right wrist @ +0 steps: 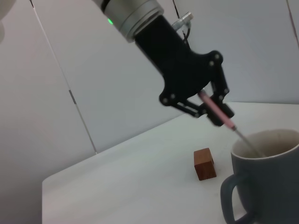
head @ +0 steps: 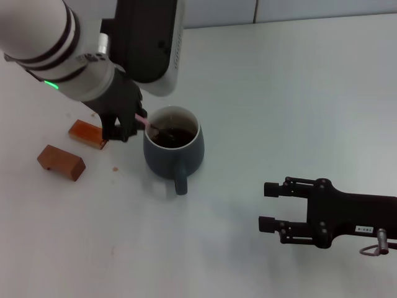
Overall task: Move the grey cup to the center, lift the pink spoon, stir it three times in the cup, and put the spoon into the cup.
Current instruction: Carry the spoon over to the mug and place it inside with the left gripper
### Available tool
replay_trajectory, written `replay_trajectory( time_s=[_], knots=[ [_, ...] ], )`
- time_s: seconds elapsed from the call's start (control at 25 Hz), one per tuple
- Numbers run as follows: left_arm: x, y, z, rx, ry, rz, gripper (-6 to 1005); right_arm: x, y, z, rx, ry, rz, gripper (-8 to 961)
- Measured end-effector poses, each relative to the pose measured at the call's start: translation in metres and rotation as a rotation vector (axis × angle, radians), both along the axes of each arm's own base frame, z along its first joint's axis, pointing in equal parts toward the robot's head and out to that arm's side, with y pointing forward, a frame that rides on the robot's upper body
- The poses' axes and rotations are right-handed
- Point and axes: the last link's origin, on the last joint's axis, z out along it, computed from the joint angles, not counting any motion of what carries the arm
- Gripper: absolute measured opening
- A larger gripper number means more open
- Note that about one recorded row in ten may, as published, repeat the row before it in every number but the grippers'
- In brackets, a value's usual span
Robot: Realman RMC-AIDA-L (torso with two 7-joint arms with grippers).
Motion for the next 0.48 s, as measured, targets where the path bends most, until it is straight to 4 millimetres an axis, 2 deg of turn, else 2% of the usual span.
replay_trajectory(
  time_s=[0.2, 0.48],
  knots=[
    [0.002, 0.007, 0.001, 0.039, 0.005, -0.020, 175, 0.000, 0.001, 0.000, -0.003, -0.002, -0.004, 741],
    [0.013, -0.004, -0.009, -0.026, -0.043, -0.043, 177, 0.000, 0.001, 0.000, -0.006, -0.005, -0.003, 741]
  ],
)
